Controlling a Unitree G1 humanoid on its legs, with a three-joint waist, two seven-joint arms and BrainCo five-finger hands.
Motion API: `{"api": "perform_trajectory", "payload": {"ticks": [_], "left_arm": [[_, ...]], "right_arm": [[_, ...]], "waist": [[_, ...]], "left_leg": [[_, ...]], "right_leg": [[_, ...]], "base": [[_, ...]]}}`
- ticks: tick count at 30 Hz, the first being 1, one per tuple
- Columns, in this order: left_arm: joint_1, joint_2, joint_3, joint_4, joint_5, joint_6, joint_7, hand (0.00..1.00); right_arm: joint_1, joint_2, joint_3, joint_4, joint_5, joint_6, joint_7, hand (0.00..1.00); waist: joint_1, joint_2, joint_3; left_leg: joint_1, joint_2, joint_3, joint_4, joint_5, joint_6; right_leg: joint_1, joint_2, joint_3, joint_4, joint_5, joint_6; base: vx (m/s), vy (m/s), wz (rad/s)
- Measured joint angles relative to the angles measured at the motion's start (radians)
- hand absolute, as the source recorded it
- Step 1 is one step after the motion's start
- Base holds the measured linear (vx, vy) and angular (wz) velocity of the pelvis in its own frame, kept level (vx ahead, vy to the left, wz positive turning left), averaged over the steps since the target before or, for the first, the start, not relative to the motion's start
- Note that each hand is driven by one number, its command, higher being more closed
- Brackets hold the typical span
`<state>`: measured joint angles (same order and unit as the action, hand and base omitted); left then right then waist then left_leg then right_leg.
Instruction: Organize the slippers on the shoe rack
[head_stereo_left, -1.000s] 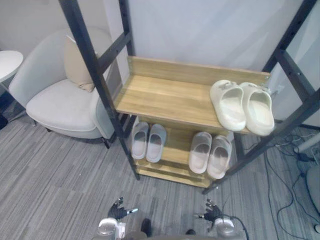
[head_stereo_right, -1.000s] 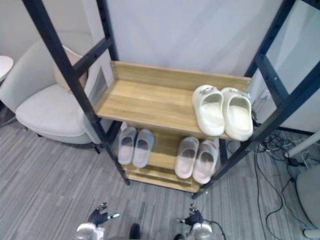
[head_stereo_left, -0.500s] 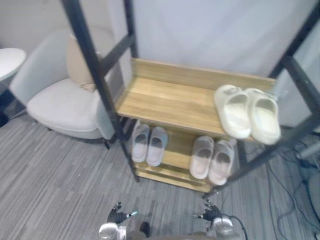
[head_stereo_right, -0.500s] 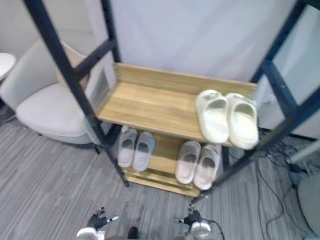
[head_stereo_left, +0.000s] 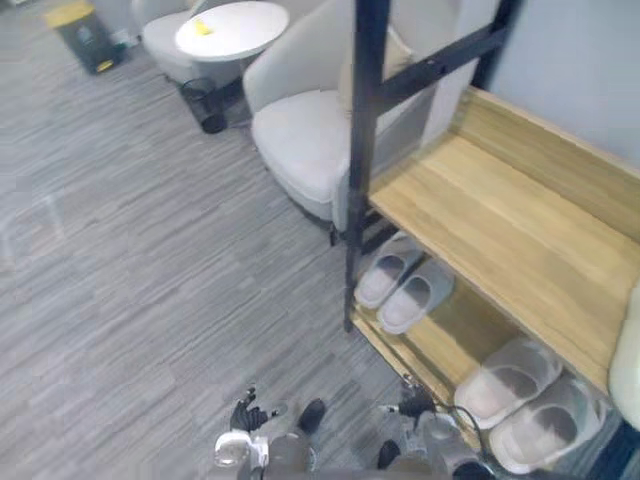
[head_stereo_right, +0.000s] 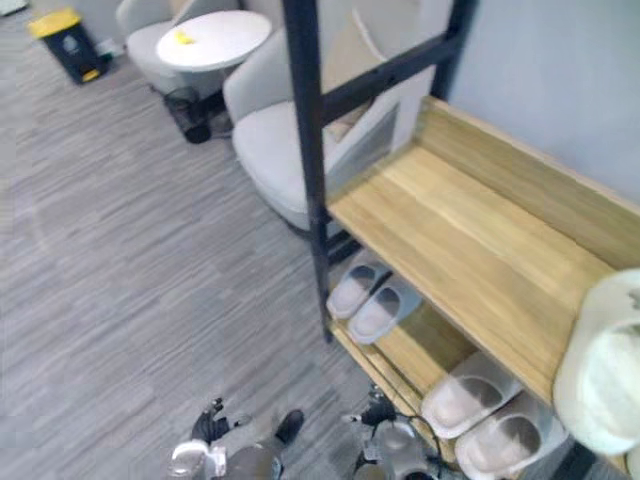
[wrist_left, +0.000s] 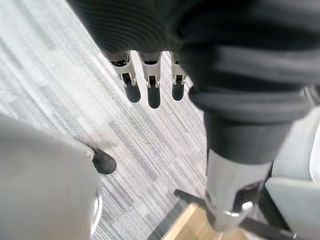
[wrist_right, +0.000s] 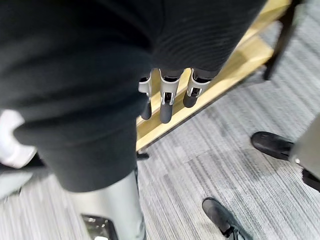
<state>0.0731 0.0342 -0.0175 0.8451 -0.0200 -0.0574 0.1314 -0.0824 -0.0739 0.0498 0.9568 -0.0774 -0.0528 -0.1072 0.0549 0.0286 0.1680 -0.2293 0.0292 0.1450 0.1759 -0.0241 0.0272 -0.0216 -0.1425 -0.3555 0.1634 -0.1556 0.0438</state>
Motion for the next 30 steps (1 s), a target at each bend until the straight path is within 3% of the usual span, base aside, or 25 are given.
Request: {"api": "perform_trajectory", "payload": {"ticks": [1,2,4,6,7,8,10,11,13,14,16,19,21,22,23,24,25,27,28,29,30], "left_arm": [[-0.012,-0.003,-0.009,0.005,0.002,-0.001,0.000,0.00],[-0.015,-0.004,-0.010,0.006,0.005,-0.001,0.000,0.00],[-0.029,0.002,-0.014,0.005,0.021,-0.004,0.001,0.00],[-0.041,-0.002,-0.013,0.012,0.030,0.000,0.001,0.00],[-0.042,-0.007,-0.013,0.027,0.036,0.000,0.001,0.00],[-0.046,-0.008,-0.013,0.034,0.036,0.001,0.001,0.00],[-0.044,0.003,-0.017,0.037,0.037,0.002,0.002,0.00],[-0.043,0.004,-0.017,0.037,0.037,0.002,0.001,0.00],[-0.033,0.012,-0.019,0.037,0.037,0.004,0.001,0.00],[-0.026,0.028,-0.021,0.037,0.037,0.005,0.000,0.00],[-0.008,0.038,-0.023,0.037,0.037,0.005,0.001,0.00],[-0.003,0.040,-0.020,0.038,0.036,0.005,0.002,0.00],[-0.017,0.030,-0.020,0.052,0.036,0.005,0.002,0.00],[-0.018,0.030,-0.020,0.053,0.036,0.005,0.002,0.00],[-0.024,0.032,-0.018,0.055,0.036,0.004,0.002,0.00],[-0.027,0.034,-0.018,0.055,0.036,0.004,0.002,0.00],[-0.028,0.039,-0.017,0.055,0.036,0.003,0.002,0.00],[-0.012,0.052,-0.006,0.054,0.036,-0.002,0.004,0.00],[-0.011,0.051,0.000,0.053,0.036,-0.002,0.005,0.00],[0.000,0.042,0.028,0.055,0.035,-0.003,0.015,0.00],[-0.003,0.028,0.065,0.050,0.027,-0.003,0.021,0.00]], "right_arm": [[0.003,-0.005,0.001,0.000,0.000,0.001,-0.002,0.00],[0.004,-0.006,0.001,0.000,0.000,0.001,-0.002,0.00],[0.003,-0.009,-0.007,-0.001,0.000,0.003,-0.003,0.00],[0.006,-0.004,-0.008,-0.001,0.001,0.002,-0.004,0.00],[0.013,-0.009,-0.010,-0.002,0.002,0.003,-0.004,0.00],[0.015,-0.009,-0.010,-0.001,0.002,0.005,-0.005,0.00],[0.014,0.006,-0.015,0.000,0.001,0.009,-0.002,0.00],[0.013,0.008,-0.015,0.001,0.001,0.009,-0.002,0.00],[-0.009,0.026,-0.007,0.001,0.001,0.009,0.001,0.00],[-0.007,0.037,-0.007,0.000,0.001,0.007,0.008,0.00],[-0.001,0.042,-0.006,0.001,0.001,0.007,0.010,0.00],[0.013,0.039,-0.005,0.002,0.001,0.007,0.010,0.00],[0.016,0.036,0.003,0.007,0.001,0.011,0.010,0.00],[0.017,0.036,0.003,0.007,0.001,0.012,0.010,0.00],[0.013,0.037,0.003,0.002,0.001,0.012,0.009,0.00],[0.012,0.038,0.004,0.002,0.001,0.012,0.009,0.00],[0.014,0.042,0.005,0.003,0.001,0.014,0.009,0.00],[0.027,0.056,0.014,0.003,0.001,0.013,0.010,0.00],[0.027,0.054,0.014,0.003,0.001,0.013,0.011,0.00],[0.016,0.056,0.017,0.005,0.000,0.014,0.010,0.00],[0.003,0.049,0.033,0.000,0.000,0.013,0.009,0.00]], "waist": [[-0.002,0.001,0.001],[-0.003,0.004,0.003],[-0.001,-0.015,0.013],[-0.015,-0.028,0.012],[-0.019,-0.008,0.020],[-0.018,-0.008,0.021],[-0.017,-0.019,0.024],[-0.015,-0.019,0.024],[-0.004,-0.018,0.026],[-0.004,-0.022,0.031],[-0.006,-0.023,0.033],[-0.008,-0.021,0.035],[-0.018,-0.008,0.047],[-0.020,-0.007,0.049],[-0.025,-0.022,0.057],[-0.025,-0.030,0.062],[-0.025,-0.039,0.065],[-0.035,-0.077,0.050],[-0.035,-0.081,0.047],[-0.024,-0.041,0.037],[-0.028,-0.030,0.042]], "left_leg": [[-0.015,0.025,0.130,0.050,-0.023,0.001],[-0.018,0.026,0.154,0.058,-0.028,0.010],[-0.031,-0.015,0.165,0.048,-0.037,0.042],[-0.013,0.019,0.344,0.072,-0.125,0.061],[-0.006,0.033,0.367,0.103,-0.106,0.051],[-0.004,0.025,0.357,0.100,-0.106,0.053],[0.045,-0.061,0.276,0.035,-0.097,0.070],[0.047,-0.064,0.269,0.035,-0.101,0.073],[0.083,-0.080,0.217,0.016,-0.122,0.069],[0.125,-0.085,0.177,-0.004,-0.122,0.068],[0.186,-0.089,0.129,-0.041,-0.122,0.066],[0.233,-0.090,0.066,-0.071,-0.124,0.062],[0.266,-0.078,-0.026,-0.097,-0.129,0.049],[0.272,-0.077,-0.033,-0.102,-0.130,0.046],[0.308,-0.079,-0.089,-0.115,-0.141,0.026],[0.321,-0.083,-0.108,-0.117,-0.145,0.021],[0.338,-0.089,-0.137,-0.122,-0.156,0.006],[0.334,-0.086,-0.241,-0.030,-0.251,-0.014],[0.334,-0.075,-0.252,-0.008,-0.270,-0.021],[0.295,-0.021,-0.263,0.108,-0.312,-0.059],[0.185,0.007,-0.231,0.330,-0.306,-0.079]], "right_leg": [[-0.004,-0.016,-0.034,0.032,-0.017,0.011],[-0.004,-0.020,-0.044,0.043,-0.022,0.015],[-0.003,-0.052,-0.093,0.075,-0.066,0.035],[0.049,-0.086,-0.178,0.005,-0.043,0.044],[0.087,-0.087,-0.213,0.011,-0.046,0.074],[0.095,-0.089,-0.213,0.008,-0.047,0.078],[0.153,-0.107,-0.223,-0.007,-0.025,0.087],[0.152,-0.113,-0.225,0.014,-0.025,0.088],[0.086,-0.180,-0.219,0.270,-0.024,0.074],[0.036,-0.193,-0.162,0.420,-0.061,0.038],[-0.020,-0.167,-0.095,0.495,-0.106,0.049],[-0.105,-0.123,-0.067,0.433,-0.123,0.052],[-0.210,-0.035,0.006,0.228,-0.060,0.060],[-0.217,-0.024,0.019,0.198,-0.044,0.060],[-0.244,0.015,0.101,0.035,0.072,0.072],[-0.248,0.018,0.120,0.010,0.096,0.071],[-0.259,0.019,0.146,-0.016,0.131,0.065],[-0.276,0.019,0.164,0.016,0.216,-0.017],[-0.275,0.025,0.153,0.039,0.227,-0.029],[-0.269,0.061,0.110,0.078,0.152,-0.049],[-0.237,0.081,0.073,0.052,0.128,-0.055]], "base": [[0.00,0.056,0.71],[-0.02,0.108,0.88],[-0.04,0.149,0.97],[0.07,0.219,1.26],[0.10,0.137,1.05],[0.11,0.160,1.19],[0.10,0.130,1.00],[0.16,0.120,0.73],[0.14,0.100,0.61],[0.12,0.063,0.60],[0.22,0.040,0.78],[0.24,0.015,0.76],[0.31,-0.036,0.92],[0.44,-0.109,1.12],[0.31,-0.090,0.92],[0.41,-0.156,1.15],[0.34,-0.207,1.12],[0.58,-0.373,1.34],[0.55,-0.321,0.89],[0.53,-0.289,0.69],[0.53,-0.289,0.61]]}}
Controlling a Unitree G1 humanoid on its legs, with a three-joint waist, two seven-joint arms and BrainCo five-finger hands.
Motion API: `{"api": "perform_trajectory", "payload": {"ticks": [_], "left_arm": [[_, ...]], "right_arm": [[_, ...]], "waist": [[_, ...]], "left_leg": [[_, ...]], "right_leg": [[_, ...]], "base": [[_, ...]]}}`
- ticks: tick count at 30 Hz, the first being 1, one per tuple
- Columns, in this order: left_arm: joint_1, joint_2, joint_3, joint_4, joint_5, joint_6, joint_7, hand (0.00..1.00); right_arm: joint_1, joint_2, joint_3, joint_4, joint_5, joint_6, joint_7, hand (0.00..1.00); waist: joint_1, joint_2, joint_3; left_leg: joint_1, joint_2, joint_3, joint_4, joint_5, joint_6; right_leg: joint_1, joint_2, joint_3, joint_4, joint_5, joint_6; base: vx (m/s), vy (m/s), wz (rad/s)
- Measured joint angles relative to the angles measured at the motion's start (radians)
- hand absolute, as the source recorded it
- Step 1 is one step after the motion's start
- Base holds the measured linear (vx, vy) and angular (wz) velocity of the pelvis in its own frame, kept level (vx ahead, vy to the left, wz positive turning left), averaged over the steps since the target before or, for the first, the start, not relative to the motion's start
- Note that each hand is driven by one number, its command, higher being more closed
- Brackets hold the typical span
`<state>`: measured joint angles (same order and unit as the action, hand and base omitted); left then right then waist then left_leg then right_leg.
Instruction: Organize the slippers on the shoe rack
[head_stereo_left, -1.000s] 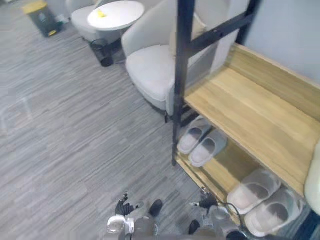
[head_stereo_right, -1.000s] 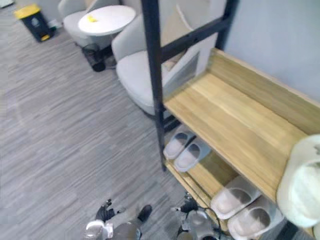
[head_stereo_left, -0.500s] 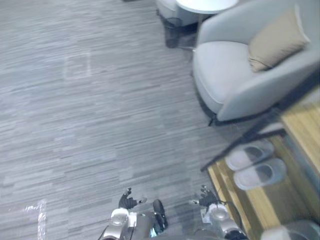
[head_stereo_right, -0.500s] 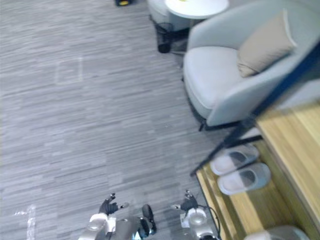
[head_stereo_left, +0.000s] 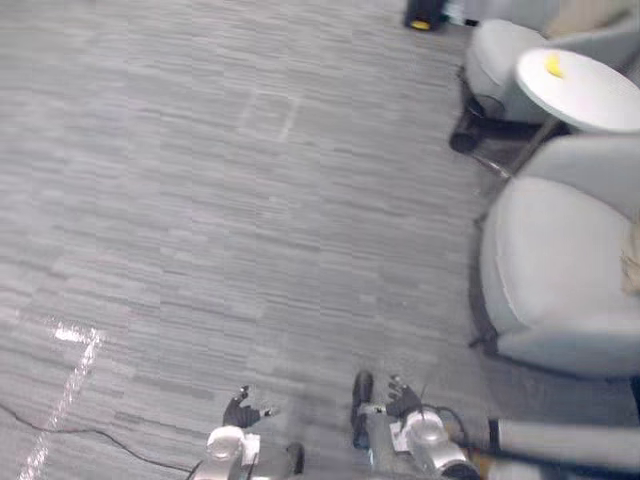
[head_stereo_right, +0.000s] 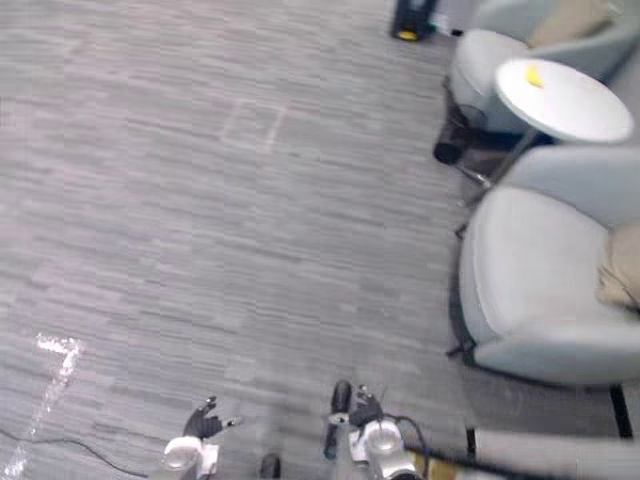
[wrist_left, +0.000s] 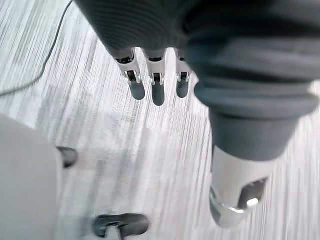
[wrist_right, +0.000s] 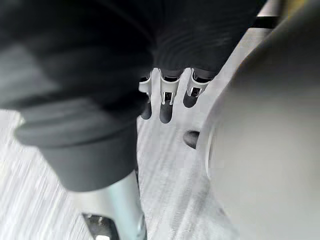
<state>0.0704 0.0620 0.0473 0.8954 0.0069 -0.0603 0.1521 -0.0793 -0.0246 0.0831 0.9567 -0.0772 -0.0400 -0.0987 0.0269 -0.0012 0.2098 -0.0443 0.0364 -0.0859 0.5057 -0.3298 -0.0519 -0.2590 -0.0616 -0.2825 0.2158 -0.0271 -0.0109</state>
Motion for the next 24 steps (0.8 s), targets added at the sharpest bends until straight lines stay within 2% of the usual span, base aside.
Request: {"api": "perform_trajectory", "payload": {"ticks": [1,2,3,4,5,6,7,9,10,11,12,13,14,15,16,17,18,19,20,21,22,23,24], "left_arm": [[-0.001,-0.005,0.012,-0.002,-0.003,0.000,0.001,0.00],[0.002,-0.029,0.066,-0.024,-0.019,0.001,0.002,0.00],[0.002,-0.036,0.082,-0.034,-0.021,0.001,0.003,0.00],[-0.003,-0.037,0.095,-0.060,-0.030,0.000,0.004,0.00],[-0.009,-0.031,0.093,-0.082,-0.030,-0.002,0.003,0.00],[-0.011,-0.030,0.093,-0.084,-0.030,-0.003,0.003,0.00],[-0.020,-0.023,0.093,-0.095,-0.030,-0.004,0.003,0.00],[-0.025,-0.027,0.113,-0.112,-0.032,-0.008,0.002,0.00],[-0.029,-0.031,0.124,-0.117,-0.033,-0.011,0.002,0.00],[-0.035,-0.041,0.133,-0.129,-0.040,-0.016,0.002,0.00],[-0.030,-0.045,0.132,-0.129,-0.045,-0.017,0.001,0.00],[-0.027,-0.047,0.133,-0.129,-0.048,-0.018,0.002,0.00],[-0.034,-0.036,0.141,-0.127,-0.050,-0.020,0.002,0.00],[-0.037,-0.035,0.142,-0.122,-0.051,-0.018,0.001,0.00],[-0.035,-0.036,0.142,-0.120,-0.052,-0.018,0.001,0.00],[-0.034,-0.029,0.129,-0.098,-0.051,-0.011,0.001,0.00],[-0.033,-0.023,0.116,-0.090,-0.050,-0.002,0.001,0.00],[-0.031,-0.019,0.107,-0.081,-0.049,0.005,0.001,0.00],[-0.029,-0.018,0.106,-0.078,-0.048,0.007,0.001,0.00],[-0.010,-0.014,0.107,-0.075,-0.048,0.008,0.001,0.00],[-0.006,-0.012,0.108,-0.071,-0.047,0.008,0.002,0.00],[-0.005,-0.011,0.110,-0.055,-0.047,0.009,0.002,0.00],[-0.008,-0.013,0.111,-0.043,-0.047,0.009,0.002,0.00]], "right_arm": [[-0.002,-0.002,0.004,0.000,0.000,0.000,0.000,0.00],[-0.009,-0.007,0.026,-0.002,0.003,0.002,-0.001,0.00],[-0.009,-0.006,0.034,-0.002,0.004,0.002,-0.002,0.00],[-0.008,0.009,0.047,-0.002,0.010,0.002,-0.004,0.00],[-0.011,0.021,0.046,-0.006,0.012,0.000,-0.008,0.00],[-0.010,0.023,0.047,-0.006,0.013,-0.001,-0.009,0.00],[-0.023,0.024,0.047,-0.011,0.021,-0.004,-0.012,0.00],[-0.032,0.019,0.042,-0.041,0.032,-0.004,-0.020,0.00],[-0.033,0.020,0.038,-0.041,0.036,-0.004,-0.021,0.00],[-0.028,0.020,0.036,-0.040,0.037,-0.003,-0.022,0.00],[-0.019,0.021,0.036,-0.039,0.037,-0.003,-0.022,0.00],[-0.012,0.023,0.036,-0.038,0.037,-0.003,-0.022,0.00],[-0.009,0.045,0.037,-0.039,0.037,-0.005,-0.023,0.00],[-0.012,0.057,0.033,-0.042,0.036,-0.010,-0.021,0.00],[-0.010,0.059,0.031,-0.042,0.036,-0.010,-0.021,0.00],[0.017,0.073,0.013,-0.041,0.036,-0.010,-0.018,0.00],[0.034,0.077,0.013,-0.041,0.035,-0.010,-0.012,0.00],[0.046,0.077,0.010,-0.041,0.035,-0.009,-0.005,0.00],[0.050,0.077,0.010,-0.041,0.035,-0.009,-0.004,0.00],[0.058,0.077,0.014,-0.041,0.035,-0.009,0.002,0.00],[0.058,0.074,0.019,-0.041,0.035,-0.010,0.002,0.00],[0.042,0.069,0.020,-0.038,0.034,-0.010,0.002,0.00],[0.038,0.063,0.021,-0.035,0.033,-0.010,0.002,0.00]], "waist": [[0.001,0.004,0.002],[0.019,0.037,0.019],[0.028,0.040,0.022],[0.054,0.032,0.030],[0.055,0.013,0.040],[0.056,0.009,0.040],[0.066,-0.005,0.043],[0.072,-0.010,0.048],[0.077,-0.013,0.053],[0.102,-0.026,0.059],[0.114,-0.024,0.055],[0.122,-0.025,0.052],[0.130,-0.081,0.036],[0.132,-0.087,0.033],[0.132,-0.087,0.033],[0.125,-0.086,0.034],[0.120,-0.083,0.036],[0.110,-0.076,0.041],[0.103,-0.069,0.044],[0.078,-0.068,0.044],[0.072,-0.068,0.044],[0.063,-0.065,0.046],[0.054,-0.061,0.049]], "left_leg": [[-0.033,0.015,0.017,0.073,0.008,-0.014],[-0.150,0.116,0.115,0.353,0.017,-0.049],[-0.169,0.147,0.144,0.406,0.015,-0.045],[-0.222,0.200,0.218,0.490,0.004,-0.026],[-0.267,0.202,0.255,0.464,-0.001,-0.018],[-0.280,0.201,0.264,0.443,-0.001,-0.017],[-0.334,0.181,0.295,0.324,0.002,-0.012],[-0.414,0.151,0.307,0.139,0.041,0.025],[-0.420,0.142,0.309,0.092,0.059,0.023],[-0.420,0.096,0.307,-0.116,0.173,0.036],[-0.407,0.083,0.293,-0.173,0.267,0.055],[-0.399,0.080,0.287,-0.167,0.322,0.061],[-0.400,0.040,0.291,-0.133,0.285,0.086],[-0.388,0.035,0.291,-0.118,0.246,0.089],[-0.376,0.034,0.290,-0.115,0.233,0.092],[-0.300,0.016,0.269,-0.092,0.166,0.106],[-0.254,0.012,0.259,-0.078,0.127,0.110],[-0.200,0.006,0.240,-0.074,0.092,0.113],[-0.179,0.006,0.234,-0.075,0.082,0.115],[-0.097,0.006,0.223,-0.115,0.059,0.121],[-0.056,0.006,0.220,-0.145,0.052,0.120],[0.009,0.008,0.219,-0.201,0.049,0.118],[0.059,0.010,0.218,-0.241,0.049,0.117]], "right_leg": [[0.017,0.009,-0.008,-0.012,-0.002,-0.004],[0.111,0.065,-0.037,-0.070,-0.005,-0.029],[0.138,0.078,-0.044,-0.085,-0.009,-0.036],[0.225,0.093,-0.069,-0.134,-0.026,-0.047],[0.281,0.091,-0.085,-0.173,-0.034,-0.046],[0.292,0.089,-0.091,-0.182,-0.035,-0.045],[0.323,0.080,-0.103,-0.215,-0.050,-0.034],[0.363,0.072,-0.130,-0.250,-0.071,-0.014],[0.378,0.068,-0.137,-0.254,-0.075,-0.008],[0.430,0.051,-0.157,-0.255,-0.110,0.026],[0.459,0.052,-0.157,-0.253,-0.132,0.050],[0.474,0.050,-0.154,-0.253,-0.143,0.060],[0.490,0.004,-0.157,-0.233,-0.160,0.075],[0.453,-0.026,-0.150,-0.118,-0.161,0.077],[0.440,-0.036,-0.144,-0.066,-0.161,0.077],[0.372,-0.103,-0.120,0.242,-0.123,0.084],[0.322,-0.134,-0.095,0.419,-0.083,0.055],[0.268,-0.145,-0.062,0.584,-0.083,0.054],[0.249,-0.143,-0.053,0.631,-0.087,0.060],[0.173,-0.139,-0.050,0.712,-0.123,0.057],[0.132,-0.133,-0.061,0.697,-0.145,0.051],[0.057,-0.121,-0.098,0.611,-0.187,0.041],[0.003,-0.099,-0.132,0.476,-0.197,0.046]], "base": [[0.52,-0.289,0.55],[0.33,-0.167,0.27],[0.63,-0.306,0.30],[0.58,-0.282,0.31],[0.48,-0.228,0.32],[0.41,-0.158,0.34],[0.39,-0.087,0.30],[0.45,-0.038,0.40],[0.46,0.072,0.39],[0.48,0.114,0.27],[0.48,0.114,0.16],[0.53,0.157,0.12],[0.56,0.186,0.11],[0.68,0.240,0.15],[0.68,0.298,0.17],[0.55,0.258,0.29],[0.55,0.241,0.46],[0.43,0.151,0.38],[0.54,0.155,0.50],[0.53,0.138,0.35],[0.65,0.109,0.28],[0.55,0.066,0.06],[0.55,0.053,0.06]]}}
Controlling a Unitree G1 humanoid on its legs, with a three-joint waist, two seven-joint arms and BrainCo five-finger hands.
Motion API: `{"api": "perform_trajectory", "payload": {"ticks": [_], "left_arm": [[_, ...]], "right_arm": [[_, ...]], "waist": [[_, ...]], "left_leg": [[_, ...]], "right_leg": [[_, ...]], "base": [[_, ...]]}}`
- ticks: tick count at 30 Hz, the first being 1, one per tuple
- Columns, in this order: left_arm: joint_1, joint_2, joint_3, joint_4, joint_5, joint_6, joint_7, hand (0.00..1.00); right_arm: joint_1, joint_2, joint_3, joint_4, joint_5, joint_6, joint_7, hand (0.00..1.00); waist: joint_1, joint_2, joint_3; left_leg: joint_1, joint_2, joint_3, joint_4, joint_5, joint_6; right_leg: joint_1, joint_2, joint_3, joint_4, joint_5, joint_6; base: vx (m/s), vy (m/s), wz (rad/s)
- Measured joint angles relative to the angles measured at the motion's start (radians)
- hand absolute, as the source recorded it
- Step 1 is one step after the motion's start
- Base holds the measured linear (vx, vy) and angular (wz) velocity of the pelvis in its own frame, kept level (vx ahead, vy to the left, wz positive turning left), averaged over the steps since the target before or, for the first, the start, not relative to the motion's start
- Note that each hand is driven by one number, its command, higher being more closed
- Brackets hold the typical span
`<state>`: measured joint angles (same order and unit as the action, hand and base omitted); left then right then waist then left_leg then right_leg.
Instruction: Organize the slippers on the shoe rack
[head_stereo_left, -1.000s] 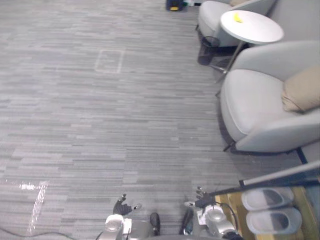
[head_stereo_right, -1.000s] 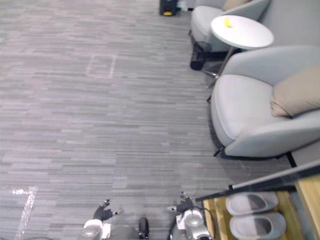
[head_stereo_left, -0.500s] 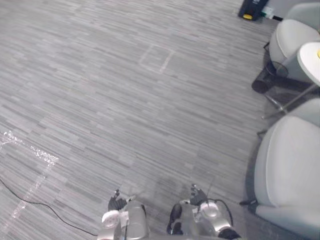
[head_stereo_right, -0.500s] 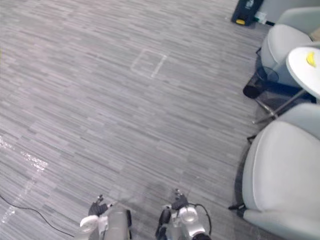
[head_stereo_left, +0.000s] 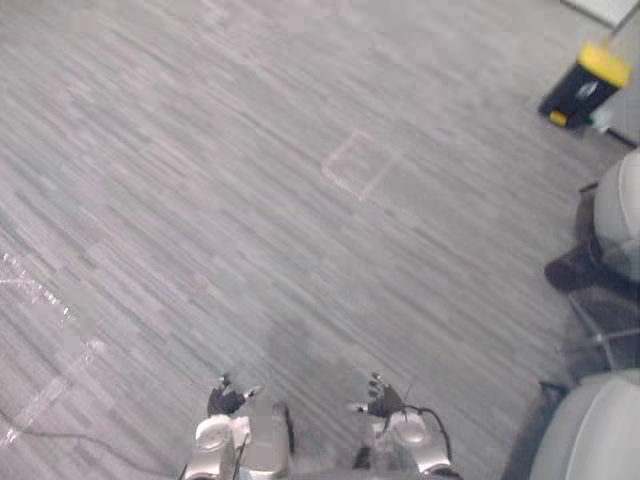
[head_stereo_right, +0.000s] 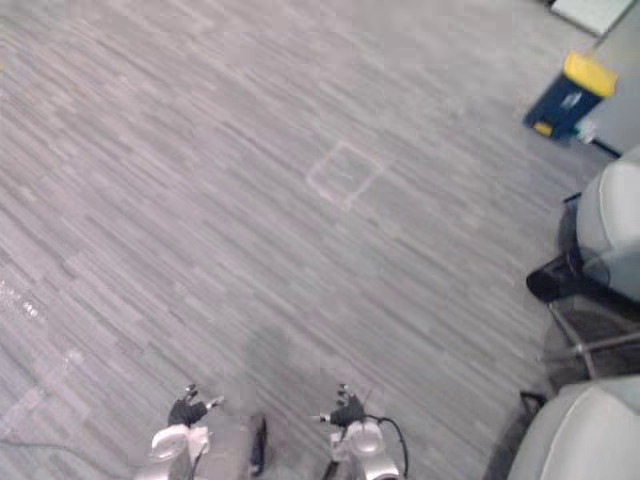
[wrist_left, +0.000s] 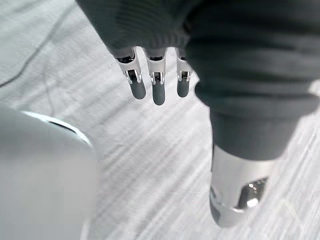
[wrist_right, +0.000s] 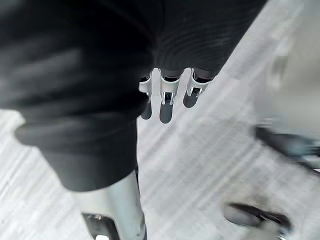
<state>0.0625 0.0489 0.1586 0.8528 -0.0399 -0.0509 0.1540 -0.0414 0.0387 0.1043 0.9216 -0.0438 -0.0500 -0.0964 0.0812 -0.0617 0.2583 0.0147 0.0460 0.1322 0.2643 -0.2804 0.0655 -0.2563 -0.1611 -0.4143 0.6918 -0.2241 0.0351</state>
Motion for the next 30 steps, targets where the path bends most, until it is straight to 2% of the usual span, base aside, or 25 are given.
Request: {"api": "perform_trajectory", "payload": {"ticks": [1,2,4,5,6,7,8,9,10,11,12,13,15,16,19,20,21,22,23,24,26,27,28,29,30], "left_arm": [[-0.004,-0.001,0.000,0.005,0.000,0.000,0.000,0.00],[-0.008,-0.005,0.000,0.007,0.000,0.001,0.000,0.00],[-0.009,-0.004,-0.005,0.013,0.003,0.001,0.000,0.00],[-0.010,0.000,-0.021,0.024,0.014,0.000,0.000,0.00],[-0.005,0.000,-0.021,0.024,0.017,0.000,-0.001,0.00],[0.009,-0.001,-0.021,0.021,0.019,-0.004,-0.001,0.00],[0.007,-0.006,-0.021,0.024,0.020,-0.005,-0.001,0.00],[0.007,-0.013,-0.019,0.023,0.020,-0.004,-0.001,0.00],[0.010,-0.029,-0.010,0.019,0.024,-0.003,-0.001,0.00],[0.031,-0.064,0.033,0.016,0.041,0.003,-0.001,0.00],[0.033,-0.063,0.042,0.007,0.041,0.007,-0.002,0.00],[0.028,-0.062,0.042,-0.007,0.043,0.013,-0.001,0.00],[0.009,-0.036,0.037,-0.056,0.048,0.010,-0.002,0.00],[0.010,-0.031,0.035,-0.062,0.048,0.009,-0.002,0.00],[-0.001,-0.017,0.018,-0.085,0.048,-0.003,-0.002,0.00],[-0.003,-0.023,0.017,-0.086,0.047,-0.006,-0.002,0.00],[-0.003,-0.027,0.017,-0.086,0.047,-0.007,-0.002,0.00],[-0.002,-0.037,0.017,-0.082,0.043,-0.009,-0.002,0.00],[-0.009,-0.022,0.016,-0.073,0.040,-0.009,-0.001,0.00],[-0.012,-0.017,0.016,-0.072,0.040,-0.008,-0.001,0.00],[-0.013,-0.018,0.003,-0.063,0.038,-0.008,-0.001,0.00],[-0.013,-0.016,0.000,-0.060,0.038,-0.008,-0.001,0.00],[-0.012,-0.011,-0.004,-0.047,0.038,-0.008,-0.001,0.00],[-0.011,-0.005,-0.009,-0.026,0.038,-0.004,-0.001,0.00],[-0.010,-0.002,-0.014,-0.017,0.039,-0.002,-0.001,0.00]], "right_arm": [[-0.001,-0.002,0.000,0.000,-0.001,0.000,0.000,0.00],[-0.010,-0.010,0.010,0.000,-0.006,-0.008,-0.001,0.00],[-0.019,-0.016,0.019,0.000,-0.016,-0.009,0.000,0.00],[-0.021,-0.023,0.019,-0.001,-0.034,-0.009,0.000,0.00],[-0.018,-0.024,0.019,-0.001,-0.034,-0.008,0.001,0.00],[0.006,-0.024,0.017,-0.005,-0.034,-0.007,0.005,0.00],[0.005,-0.026,0.013,-0.006,-0.035,-0.003,0.009,0.00],[0.004,-0.029,0.012,-0.008,-0.035,-0.001,0.010,0.00],[0.010,-0.035,0.012,-0.020,-0.035,0.002,0.013,0.00],[0.026,-0.033,0.019,-0.055,-0.033,0.009,0.014,0.00],[0.028,-0.023,0.019,-0.060,-0.033,0.011,0.014,0.00],[0.029,-0.008,0.015,-0.063,-0.032,0.012,0.012,0.00],[0.029,0.017,0.011,-0.057,-0.031,0.022,0.007,0.00],[0.027,0.019,0.013,-0.054,-0.030,0.021,0.006,0.00],[-0.020,0.014,0.014,-0.035,-0.025,0.020,-0.002,0.00],[-0.028,0.004,0.013,-0.025,-0.025,0.019,-0.003,0.00],[-0.028,-0.001,0.012,-0.022,-0.025,0.019,-0.003,0.00],[-0.027,-0.008,0.011,-0.002,-0.026,0.018,-0.004,0.00],[-0.032,0.004,0.011,0.036,-0.027,0.021,-0.006,0.00],[-0.035,0.008,0.013,0.036,-0.027,0.020,-0.004,0.00],[-0.019,0.011,0.002,0.036,-0.032,0.018,-0.002,0.00],[-0.013,0.012,-0.005,0.037,-0.033,0.018,-0.002,0.00],[-0.006,0.009,-0.007,0.043,-0.034,0.019,0.000,0.00],[-0.009,0.006,-0.013,0.055,-0.035,0.020,0.002,0.00],[-0.009,0.005,-0.013,0.055,-0.035,0.020,0.003,0.00]], "waist": [[-0.003,0.003,0.002],[-0.021,0.008,0.006],[-0.032,-0.002,0.003],[-0.033,-0.011,0.002],[-0.033,-0.015,-0.002],[-0.048,-0.023,-0.034],[-0.066,-0.008,-0.046],[-0.066,0.010,-0.045],[-0.068,0.051,-0.046],[-0.055,0.102,-0.047],[-0.045,0.109,-0.045],[-0.034,0.108,-0.039],[-0.005,0.050,-0.030],[0.000,0.041,-0.030],[0.010,0.012,-0.013],[0.020,0.018,-0.006],[0.024,0.023,-0.005],[0.033,0.039,-0.005],[0.037,0.011,-0.005],[0.030,-0.001,-0.013],[0.025,0.002,-0.017],[0.027,0.001,-0.017],[0.030,-0.002,-0.017],[0.027,0.007,-0.012],[0.025,0.011,-0.009]], "left_leg": [[0.015,0.001,-0.001,-0.014,-0.001,-0.001],[0.071,0.001,-0.006,-0.064,-0.010,-0.017],[0.131,-0.021,-0.008,-0.110,-0.018,-0.032],[0.195,-0.041,-0.013,-0.120,-0.048,-0.078],[0.212,-0.043,-0.018,-0.118,-0.055,-0.088],[0.239,-0.037,-0.075,-0.072,-0.092,-0.105],[0.217,-0.010,-0.115,0.048,-0.101,-0.118],[0.191,0.016,-0.119,0.129,-0.099,-0.120],[0.114,0.072,-0.112,0.331,-0.066,-0.145],[-0.033,0.164,-0.098,0.691,0.185,-0.131],[-0.066,0.188,-0.092,0.761,0.193,-0.133],[-0.127,0.222,-0.070,0.882,0.155,-0.133],[-0.283,0.216,-0.014,0.929,0.042,-0.116],[-0.307,0.211,-0.001,0.899,0.027,-0.114],[-0.404,0.125,-0.004,0.506,-0.006,-0.115],[-0.406,0.075,-0.069,0.242,0.061,-0.128],[-0.404,0.066,-0.094,0.160,0.095,-0.134],[-0.383,0.065,-0.132,0.021,0.253,-0.167],[-0.360,0.037,-0.113,0.031,0.301,-0.140],[-0.363,0.031,-0.110,0.040,0.289,-0.128],[-0.366,0.029,-0.080,0.188,0.156,-0.083],[-0.354,0.029,-0.068,0.203,0.133,-0.078],[-0.310,0.029,-0.030,0.228,0.083,-0.059],[-0.233,0.024,0.009,0.237,0.028,-0.042],[-0.204,0.023,0.019,0.236,0.017,-0.036]], "right_leg": [[-0.016,0.011,-0.007,-0.058,0.003,0.000],[-0.063,0.060,-0.005,-0.299,0.069,0.011],[-0.096,0.090,0.019,-0.519,0.163,0.047],[-0.128,0.094,0.047,-0.545,0.198,0.011],[-0.126,0.096,0.052,-0.545,0.204,-0.003],[-0.126,0.107,0.089,-0.508,0.278,-0.104],[-0.120,0.117,0.070,-0.442,0.310,-0.120],[-0.106,0.131,0.052,-0.428,0.289,-0.131],[-0.055,0.174,0.031,-0.437,0.257,-0.144],[0.036,0.254,0.048,-0.477,0.200,-0.165],[0.057,0.270,0.056,-0.485,0.186,-0.174],[0.105,0.290,0.079,-0.491,0.160,-0.178],[0.257,0.275,0.144,-0.552,0.115,-0.167],[0.281,0.269,0.157,-0.571,0.114,-0.166],[0.391,0.213,0.223,-0.633,0.097,-0.137],[0.430,0.187,0.252,-0.634,0.069,-0.102],[0.442,0.184,0.264,-0.635,0.057,-0.093],[0.478,0.180,0.300,-0.640,0.019,-0.056],[0.503,0.149,0.327,-0.640,0.002,-0.040],[0.496,0.139,0.326,-0.627,0.006,-0.039],[0.443,0.103,0.339,-0.426,0.011,-0.027],[0.431,0.096,0.341,-0.369,0.007,-0.020],[0.370,0.067,0.346,-0.184,0.020,0.013],[0.275,0.014,0.326,0.081,0.088,0.036],[0.248,-0.005,0.307,0.161,0.089,0.027]], "base": [[0.44,0.021,0.14],[0.45,0.011,0.14],[0.66,-0.039,0.25],[0.75,-0.091,0.32],[0.81,-0.138,0.74],[0.73,-0.165,1.01],[0.74,-0.182,1.02],[0.73,-0.213,0.61],[0.87,-0.210,-0.08],[0.73,-0.167,-0.29],[0.71,-0.096,-0.59],[0.53,-0.056,-0.50],[0.73,-0.089,-0.47],[0.78,-0.026,-0.57],[0.59,0.103,-0.71],[0.42,0.173,-0.55],[0.53,0.265,-0.78],[0.52,0.310,-0.67],[0.62,0.345,-0.57],[0.62,0.320,-0.38],[0.52,0.259,-0.31],[0.49,0.260,-0.36],[0.55,0.287,-0.62],[0.45,0.232,-0.67],[0.44,0.210,-0.55]]}}
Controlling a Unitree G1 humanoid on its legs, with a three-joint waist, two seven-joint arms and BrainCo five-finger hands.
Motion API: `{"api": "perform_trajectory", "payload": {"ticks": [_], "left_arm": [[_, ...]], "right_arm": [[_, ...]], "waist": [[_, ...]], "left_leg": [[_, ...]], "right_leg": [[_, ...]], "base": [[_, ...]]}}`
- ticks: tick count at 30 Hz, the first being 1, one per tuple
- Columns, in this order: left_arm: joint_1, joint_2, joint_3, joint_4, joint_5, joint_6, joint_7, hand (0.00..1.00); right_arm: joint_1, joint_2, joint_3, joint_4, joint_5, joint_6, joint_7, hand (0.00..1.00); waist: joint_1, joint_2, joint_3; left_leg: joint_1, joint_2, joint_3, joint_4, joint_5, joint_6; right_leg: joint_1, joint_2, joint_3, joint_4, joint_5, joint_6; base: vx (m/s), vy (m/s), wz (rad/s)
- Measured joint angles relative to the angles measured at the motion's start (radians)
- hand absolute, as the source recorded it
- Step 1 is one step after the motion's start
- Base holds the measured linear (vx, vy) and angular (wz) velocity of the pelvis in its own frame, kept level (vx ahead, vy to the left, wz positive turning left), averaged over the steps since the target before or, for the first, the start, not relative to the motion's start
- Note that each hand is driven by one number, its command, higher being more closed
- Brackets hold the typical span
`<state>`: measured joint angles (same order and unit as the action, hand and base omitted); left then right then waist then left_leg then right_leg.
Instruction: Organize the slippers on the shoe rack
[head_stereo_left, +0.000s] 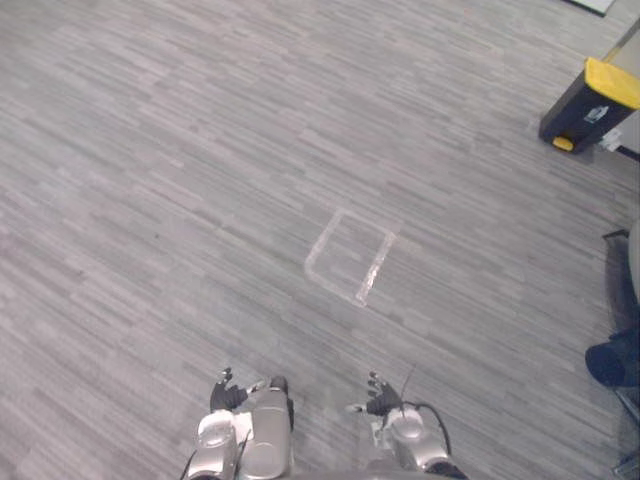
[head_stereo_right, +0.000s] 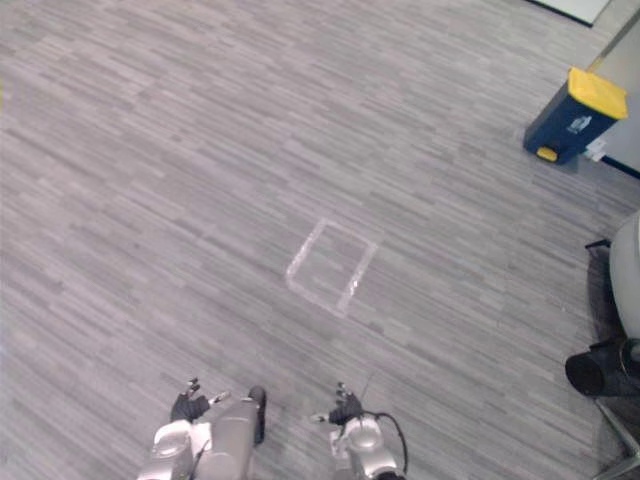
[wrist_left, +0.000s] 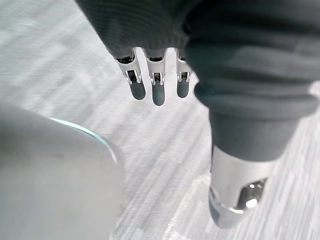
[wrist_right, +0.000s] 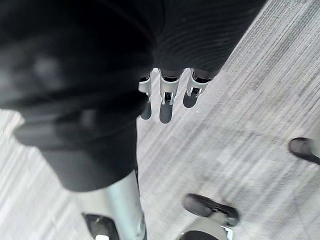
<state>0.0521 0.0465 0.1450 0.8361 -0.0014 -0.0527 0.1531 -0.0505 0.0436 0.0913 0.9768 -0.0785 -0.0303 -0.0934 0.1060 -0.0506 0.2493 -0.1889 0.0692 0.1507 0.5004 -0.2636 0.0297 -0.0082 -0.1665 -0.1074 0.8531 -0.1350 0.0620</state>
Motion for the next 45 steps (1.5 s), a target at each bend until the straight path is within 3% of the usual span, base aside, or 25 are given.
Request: {"api": "perform_trajectory", "payload": {"ticks": [2,3,6,8,10,11,12,13,14,15,16,17,21,24,26,27,29,30,31,34,36,39,41,43,45], "left_arm": [[0.017,0.002,-0.015,0.020,-0.002,0.003,0.001,0.00],[0.019,0.003,-0.015,0.020,-0.002,0.003,0.001,0.00],[0.036,0.002,-0.014,0.021,-0.002,0.004,0.000,0.00],[0.036,-0.001,-0.021,0.021,0.000,0.006,0.000,0.00],[0.040,0.003,-0.027,0.021,0.001,0.006,-0.001,0.00],[0.049,0.011,-0.027,0.022,0.003,0.009,-0.002,0.00],[0.048,0.008,-0.027,0.023,0.004,0.010,-0.001,0.00],[0.051,-0.006,-0.026,0.021,0.005,0.012,-0.002,0.00],[0.058,-0.025,-0.021,0.013,0.005,0.012,-0.002,0.00],[0.061,-0.041,-0.015,0.004,0.007,0.012,-0.002,0.00],[0.064,-0.063,0.000,-0.003,0.009,0.014,-0.002,0.00],[0.066,-0.065,0.010,-0.006,0.014,0.015,-0.004,0.00],[0.042,-0.032,0.004,-0.010,0.019,0.014,-0.005,0.00],[0.037,-0.018,-0.003,-0.032,0.019,0.005,-0.004,0.00],[0.036,-0.020,-0.007,-0.036,0.018,-0.002,-0.004,0.00],[0.037,-0.031,-0.006,-0.025,0.016,-0.005,-0.003,0.00],[0.029,-0.012,-0.012,-0.023,0.017,-0.005,-0.003,0.00],[0.016,-0.009,-0.018,-0.018,0.015,-0.004,-0.004,0.00],[0.016,-0.010,-0.018,-0.016,0.015,-0.002,-0.004,0.00],[0.021,0.001,-0.037,0.005,0.016,0.002,-0.003,0.00],[0.022,0.020,-0.067,0.028,0.018,0.004,-0.004,0.00],[0.026,0.019,-0.069,0.051,0.018,0.015,-0.004,0.00],[0.021,0.018,-0.079,0.058,0.019,0.016,-0.005,0.00],[0.019,0.021,-0.093,0.064,0.020,0.018,-0.007,0.00],[0.021,0.037,-0.104,0.069,0.029,0.019,-0.021,0.00]], "right_arm": [[0.004,-0.002,0.000,-0.009,-0.002,-0.002,0.008,0.00],[0.001,-0.002,0.000,-0.009,-0.002,-0.003,0.009,0.00],[-0.014,-0.009,0.001,-0.005,-0.003,-0.005,0.010,0.00],[-0.027,-0.010,0.001,-0.006,-0.011,-0.007,0.010,0.00],[-0.019,-0.012,0.003,-0.002,-0.012,-0.006,0.010,0.00],[-0.005,-0.013,0.003,-0.006,-0.011,-0.004,0.011,0.00],[-0.005,-0.018,0.001,-0.012,-0.011,-0.004,0.012,0.00],[-0.009,-0.026,-0.011,-0.018,-0.011,-0.004,0.011,0.00],[-0.006,-0.035,-0.012,-0.020,-0.011,-0.004,0.011,0.00],[-0.002,-0.043,-0.011,-0.026,-0.011,-0.004,0.012,0.00],[0.007,-0.043,-0.010,-0.028,-0.011,0.000,0.012,0.00],[0.022,-0.033,-0.010,-0.032,-0.008,0.004,0.011,0.00],[0.032,-0.019,-0.013,-0.036,0.001,0.009,0.004,0.00],[0.008,-0.021,-0.015,-0.016,0.001,0.013,-0.005,0.00],[-0.001,-0.027,-0.027,-0.014,0.001,0.010,-0.006,0.00],[0.003,-0.027,-0.034,0.005,0.001,0.010,-0.007,0.00],[0.001,-0.010,-0.031,0.020,0.001,0.010,-0.007,0.00],[0.015,-0.003,-0.032,0.024,0.001,0.010,-0.005,0.00],[0.017,-0.002,-0.032,0.023,0.001,0.010,-0.005,0.00],[0.021,-0.003,-0.036,0.021,0.000,0.008,-0.004,0.00],[0.018,-0.005,-0.036,0.022,-0.001,0.001,0.003,0.00],[0.003,-0.007,-0.036,0.022,-0.003,-0.001,0.005,0.00],[-0.005,-0.011,-0.037,0.022,-0.007,0.000,0.005,0.00],[-0.010,-0.013,-0.039,0.023,-0.010,0.000,0.005,0.00],[0.005,-0.014,-0.040,0.022,-0.011,0.001,0.005,0.00]], "waist": [[-0.030,0.014,0.004],[-0.033,0.014,0.004],[-0.050,0.019,0.007],[-0.056,0.019,0.007],[-0.058,0.015,0.005],[-0.061,-0.010,-0.010],[-0.065,-0.006,-0.009],[-0.068,0.022,-0.019],[-0.068,0.049,-0.038],[-0.067,0.073,-0.041],[-0.065,0.105,-0.045],[-0.052,0.114,-0.045],[-0.050,0.064,-0.027],[-0.042,0.029,-0.011],[-0.040,0.037,-0.007],[-0.023,0.048,-0.013],[-0.023,0.016,-0.017],[-0.023,0.016,-0.016],[-0.024,0.017,-0.017],[-0.025,0.025,-0.012],[-0.029,0.020,-0.015],[-0.058,0.023,-0.016],[-0.058,0.028,-0.014],[-0.058,0.030,-0.013],[-0.058,0.003,-0.028]], "left_leg": [[0.137,-0.005,0.030,-0.064,-0.038,0.013],[0.152,-0.004,0.032,-0.074,-0.038,0.013],[0.276,0.005,0.057,-0.174,-0.038,0.012],[0.334,0.007,0.055,-0.225,-0.043,0.004],[0.367,-0.003,0.037,-0.236,-0.067,-0.037],[0.405,-0.026,-0.006,-0.227,-0.109,-0.063],[0.413,-0.021,-0.017,-0.221,-0.116,-0.067],[0.405,0.002,-0.038,-0.158,-0.125,-0.079],[0.306,0.046,-0.057,0.049,-0.113,-0.096],[0.257,0.078,-0.057,0.165,-0.092,-0.108],[0.197,0.128,-0.048,0.315,-0.025,-0.103],[0.119,0.189,-0.030,0.499,0.046,-0.099],[0.016,0.175,-0.017,0.506,-0.061,-0.098],[-0.067,0.083,-0.050,0.186,-0.084,-0.103],[-0.088,0.026,-0.138,-0.118,0.046,-0.105],[-0.058,0.015,-0.149,-0.173,0.216,-0.108],[-0.053,-0.009,-0.119,-0.147,0.167,-0.085],[-0.051,-0.011,-0.098,-0.076,0.096,-0.061],[-0.045,-0.010,-0.092,-0.069,0.084,-0.059],[0.073,0.001,0.000,-0.076,0.033,-0.019],[0.182,-0.002,0.062,-0.109,-0.007,0.000],[0.268,0.005,0.098,-0.192,-0.007,0.001],[0.319,0.016,0.150,-0.240,-0.006,-0.001],[0.344,0.021,0.181,-0.255,-0.003,-0.013],[0.369,-0.008,0.180,-0.246,-0.023,-0.047]], "right_leg": [[-0.116,-0.055,-0.132,0.191,-0.049,-0.052],[-0.130,-0.054,-0.144,0.186,-0.056,-0.052],[-0.212,-0.019,-0.278,-0.072,-0.102,-0.038],[-0.236,0.056,-0.261,-0.470,-0.022,-0.028],[-0.236,0.086,-0.225,-0.610,0.071,-0.033],[-0.236,0.084,-0.168,-0.590,0.176,-0.098],[-0.239,0.086,-0.166,-0.566,0.171,-0.114],[-0.234,0.095,-0.198,-0.521,0.114,-0.106],[-0.212,0.117,-0.222,-0.528,0.076,-0.103],[-0.191,0.141,-0.222,-0.548,0.071,-0.111],[-0.154,0.184,-0.218,-0.581,0.064,-0.124],[-0.092,0.224,-0.187,-0.625,0.040,-0.158],[0.039,0.227,-0.123,-0.690,0.021,-0.156],[0.122,0.191,-0.068,-0.755,0.018,-0.146],[0.144,0.166,-0.024,-0.761,-0.010,-0.098],[0.159,0.158,0.016,-0.766,-0.034,-0.063],[0.165,0.123,0.015,-0.749,-0.055,-0.050],[0.149,0.108,0.011,-0.662,-0.070,-0.027],[0.141,0.105,0.011,-0.632,-0.073,-0.023],[0.017,0.041,-0.018,-0.257,-0.054,-0.016],[-0.051,-0.052,-0.167,-0.036,-0.059,-0.050],[-0.099,-0.054,-0.274,-0.046,-0.120,-0.041],[-0.139,-0.028,-0.353,-0.211,-0.128,-0.040],[-0.144,0.022,-0.394,-0.433,-0.059,-0.052],[-0.141,0.044,-0.361,-0.551,0.112,-0.127]], "base": [[0.42,0.158,-0.25],[0.41,0.108,-0.19],[0.44,0.032,-0.15],[0.42,-0.019,0.16],[0.46,-0.103,0.41],[0.58,-0.184,0.60],[0.49,-0.180,0.69],[0.46,-0.206,0.45],[0.46,-0.189,0.36],[0.47,-0.173,0.02],[0.61,-0.084,-0.54],[0.51,-0.050,-0.63],[0.44,-0.042,-0.46],[0.45,0.129,-0.55],[0.30,0.226,-0.73],[0.34,0.287,-0.75],[0.39,0.259,-0.49],[0.42,0.230,-0.36],[0.34,0.187,-0.46],[0.27,0.185,-0.65],[0.34,0.153,-0.72],[0.29,0.074,-0.45],[0.28,0.016,-0.59],[0.29,-0.016,-0.53],[0.39,-0.099,-0.27]]}}
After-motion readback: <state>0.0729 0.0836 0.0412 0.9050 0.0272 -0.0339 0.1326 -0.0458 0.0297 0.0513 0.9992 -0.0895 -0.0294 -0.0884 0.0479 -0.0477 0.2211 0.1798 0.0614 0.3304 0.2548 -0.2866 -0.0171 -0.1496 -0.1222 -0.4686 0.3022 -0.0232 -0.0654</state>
